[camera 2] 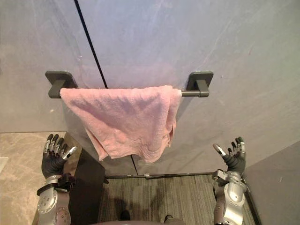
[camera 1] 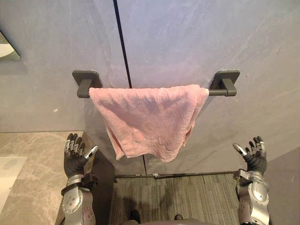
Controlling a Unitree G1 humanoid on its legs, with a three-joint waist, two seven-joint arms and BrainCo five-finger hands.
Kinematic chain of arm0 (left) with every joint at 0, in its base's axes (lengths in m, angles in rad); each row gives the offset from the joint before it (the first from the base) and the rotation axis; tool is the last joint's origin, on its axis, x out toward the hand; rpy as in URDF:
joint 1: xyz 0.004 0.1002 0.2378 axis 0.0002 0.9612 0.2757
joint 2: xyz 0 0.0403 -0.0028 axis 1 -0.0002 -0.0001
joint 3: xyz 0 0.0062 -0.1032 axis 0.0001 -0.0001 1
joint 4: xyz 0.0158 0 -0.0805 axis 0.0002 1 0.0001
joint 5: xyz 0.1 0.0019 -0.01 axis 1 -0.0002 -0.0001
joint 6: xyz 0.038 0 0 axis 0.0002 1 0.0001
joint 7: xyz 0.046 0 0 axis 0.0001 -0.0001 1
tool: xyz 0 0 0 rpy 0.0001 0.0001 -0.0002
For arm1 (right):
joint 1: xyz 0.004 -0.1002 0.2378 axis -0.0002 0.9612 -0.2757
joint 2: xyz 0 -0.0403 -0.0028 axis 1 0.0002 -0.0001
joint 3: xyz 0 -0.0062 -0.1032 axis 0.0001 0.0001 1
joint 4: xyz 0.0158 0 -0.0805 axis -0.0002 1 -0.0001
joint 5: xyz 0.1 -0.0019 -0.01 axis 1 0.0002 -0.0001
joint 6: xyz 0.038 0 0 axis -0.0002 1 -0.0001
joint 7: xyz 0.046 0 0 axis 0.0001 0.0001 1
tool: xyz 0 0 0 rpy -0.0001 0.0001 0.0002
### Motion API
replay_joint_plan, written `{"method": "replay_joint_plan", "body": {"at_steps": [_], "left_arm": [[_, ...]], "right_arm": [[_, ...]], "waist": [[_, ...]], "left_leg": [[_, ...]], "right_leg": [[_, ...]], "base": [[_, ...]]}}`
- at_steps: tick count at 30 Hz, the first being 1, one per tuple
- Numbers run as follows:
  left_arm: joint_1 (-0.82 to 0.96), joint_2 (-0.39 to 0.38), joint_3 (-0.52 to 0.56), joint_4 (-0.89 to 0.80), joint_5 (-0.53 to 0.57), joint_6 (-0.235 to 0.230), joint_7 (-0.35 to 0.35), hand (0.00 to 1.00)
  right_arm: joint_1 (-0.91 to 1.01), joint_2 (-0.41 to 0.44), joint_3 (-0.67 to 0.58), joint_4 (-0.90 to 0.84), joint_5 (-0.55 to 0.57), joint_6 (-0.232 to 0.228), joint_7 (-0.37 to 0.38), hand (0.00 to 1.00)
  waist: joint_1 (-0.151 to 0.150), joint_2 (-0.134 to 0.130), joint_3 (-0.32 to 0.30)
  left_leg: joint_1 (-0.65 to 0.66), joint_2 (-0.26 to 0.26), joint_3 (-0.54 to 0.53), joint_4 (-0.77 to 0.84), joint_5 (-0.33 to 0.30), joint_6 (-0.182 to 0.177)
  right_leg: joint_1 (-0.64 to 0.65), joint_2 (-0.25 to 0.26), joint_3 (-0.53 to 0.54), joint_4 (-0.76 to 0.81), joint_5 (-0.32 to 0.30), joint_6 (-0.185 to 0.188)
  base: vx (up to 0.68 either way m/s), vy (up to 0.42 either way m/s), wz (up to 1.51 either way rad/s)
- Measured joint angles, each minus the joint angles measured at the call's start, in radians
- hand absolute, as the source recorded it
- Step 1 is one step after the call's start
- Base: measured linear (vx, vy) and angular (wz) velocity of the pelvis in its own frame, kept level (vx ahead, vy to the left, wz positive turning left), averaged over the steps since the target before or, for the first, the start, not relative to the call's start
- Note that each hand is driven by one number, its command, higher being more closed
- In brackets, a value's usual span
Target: Organize washtable
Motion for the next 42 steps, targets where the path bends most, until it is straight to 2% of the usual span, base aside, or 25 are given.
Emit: {"method": "replay_joint_plan", "body": {"at_steps": [5, 9, 12, 15, 16, 18, 20, 21, 23, 25, 28, 32, 38, 42], "left_arm": [[0.0, -0.011, 0.065, -0.157, -0.002, -0.006, 0.011, 0.0], [-0.003, -0.009, 0.123, -0.349, -0.019, -0.056, 0.031, 0.0], [-0.011, -0.009, 0.126, -0.486, -0.067, -0.098, 0.032, 0.0], [-0.025, -0.007, 0.067, -0.584, -0.128, -0.119, 0.024, 0.0], [-0.028, 0.006, -0.008, -0.634, -0.17, -0.121, 0.005, 0.0], [-0.034, 0.039, -0.107, -0.666, -0.206, -0.125, -0.024, 0.0], [-0.062, 0.102, -0.316, -0.676, -0.298, -0.12, -0.102, 0.0], [-0.067, 0.111, -0.356, -0.675, -0.311, -0.115, -0.114, 0.0], [-0.085, 0.149, -0.538, -0.641, -0.345, -0.089, -0.171, 0.0], [-0.093, 0.16, -0.631, -0.584, -0.352, -0.058, -0.208, 0.0], [-0.092, 0.188, -0.69, -0.528, -0.352, -0.019, -0.245, 0.0], [-0.092, 0.226, -0.722, -0.482, -0.351, 0.004, -0.296, 0.0], [-0.087, 0.27, -0.723, -0.422, -0.341, 0.008, -0.306, 0.0], [-0.059, 0.297, -0.706, -0.373, -0.319, 0.02, -0.304, 0.0]], "right_arm": [[-0.01, -0.009, -0.101, -0.191, 0.0, -0.014, -0.036, 0.0], [-0.017, -0.024, -0.135, -0.378, 0.005, -0.06, -0.037, 0.0], [-0.052, -0.038, -0.123, -0.503, 0.054, -0.106, -0.02, 0.0], [-0.088, -0.06, -0.054, -0.597, 0.128, -0.144, 0.013, 0.0], [-0.113, -0.077, 0.029, -0.633, 0.176, -0.169, 0.05, 0.0], [-0.147, -0.099, 0.13, -0.646, 0.214, -0.178, 0.084, 0.0], [-0.202, -0.136, 0.319, -0.647, 0.275, -0.177, 0.145, 0.0], [-0.212, -0.141, 0.357, -0.647, 0.28, -0.176, 0.153, 0.0], [-0.252, -0.156, 0.511, -0.646, 0.285, -0.165, 0.197, 0.0], [-0.269, -0.166, 0.589, -0.644, 0.299, -0.16, 0.23, 0.0], [-0.28, -0.176, 0.665, -0.637, 0.339, -0.138, 0.263, 0.0], [-0.284, -0.226, 0.756, -0.592, 0.374, -0.096, 0.312, 0.0], [-0.284, -0.289, 0.871, -0.495, 0.392, -0.044, 0.366, 0.0], [-0.283, -0.324, 0.897, -0.425, 0.389, -0.036, 0.376, 0.0]], "waist": [[-0.003, 0.01, -0.003], [-0.013, 0.013, -0.005], [-0.027, 0.013, -0.005], [-0.03, 0.014, -0.005], [-0.031, 0.014, -0.006], [-0.03, 0.014, -0.006], [-0.028, 0.017, -0.008], [-0.028, 0.018, -0.008], [-0.026, 0.019, -0.009], [-0.026, 0.019, -0.009], [-0.026, 0.019, -0.009], [-0.026, 0.019, -0.009], [-0.024, 0.018, -0.01], [-0.022, 0.018, -0.01]], "left_leg": [[0.013, 0.001, -0.001, 0.0, 0.0, 0.0], [0.022, 0.0, 0.0, 0.0, -0.004, 0.0], [0.028, 0.0, 0.001, 0.0, -0.003, 0.0], [0.036, 0.0, 0.004, 0.0, -0.003, 0.0], [0.04, 0.001, 0.005, 0.0, -0.004, 0.0], [0.044, 0.001, 0.007, 0.0, -0.003, 0.0], [0.051, 0.001, 0.013, 0.0, -0.004, 0.0], [0.051, 0.001, 0.013, 0.0, -0.004, 0.0], [0.055, 0.001, 0.015, 0.0, -0.003, 0.0], [0.057, 0.001, 0.018, 0.0, -0.003, 0.0], [0.061, 0.002, 0.027, 0.0, -0.003, 0.0], [0.07, 0.002, 0.038, 0.0, -0.004, 0.001], [0.071, 0.002, 0.041, 0.0, -0.004, 0.002], [0.07, 0.002, 0.041, 0.0, -0.004, 0.002]], "right_leg": [[0.015, 0.001, -0.001, -0.001, 0.0, 0.0], [0.016, 0.0, 0.001, -0.001, 0.0, 0.0], [0.019, 0.0, 0.003, 0.001, 0.0, 0.0], [0.026, 0.001, 0.007, 0.002, 0.0, 0.0], [0.032, 0.001, 0.008, 0.002, 0.0, 0.0], [0.031, 0.001, 0.01, 0.004, 0.0, 0.0], [0.033, 0.001, 0.016, 0.008, 0.0, 0.0], [0.033, 0.001, 0.017, 0.009, 0.0, 0.0], [0.033, 0.001, 0.019, 0.013, 0.0, 0.0], [0.033, 0.001, 0.022, 0.015, 0.0, 0.0], [0.033, 0.002, 0.031, 0.017, 0.0, 0.0], [0.033, 0.002, 0.043, 0.019, 0.001, 0.001], [0.033, 0.002, 0.046, 0.018, 0.006, 0.002], [0.033, 0.002, 0.046, 0.017, 0.006, 0.002]], "base": [[-0.01, 0.0, 0.0], [-0.04, 0.0, -0.02], [-0.02, 0.0, -0.02], [-0.01, -0.001, -0.02], [0.0, 0.0, 0.0], [-0.02, 0.0, -0.02], [-0.06, 0.001, -0.07], [-0.03, 0.002, -0.05], [0.0, 0.0, 0.0], [-0.02, 0.0, -0.04], [-0.02, 0.0, -0.08], [-0.03, 0.0, -0.09], [-0.02, 0.0, -0.01], [0.0, 0.0, 0.0]]}}
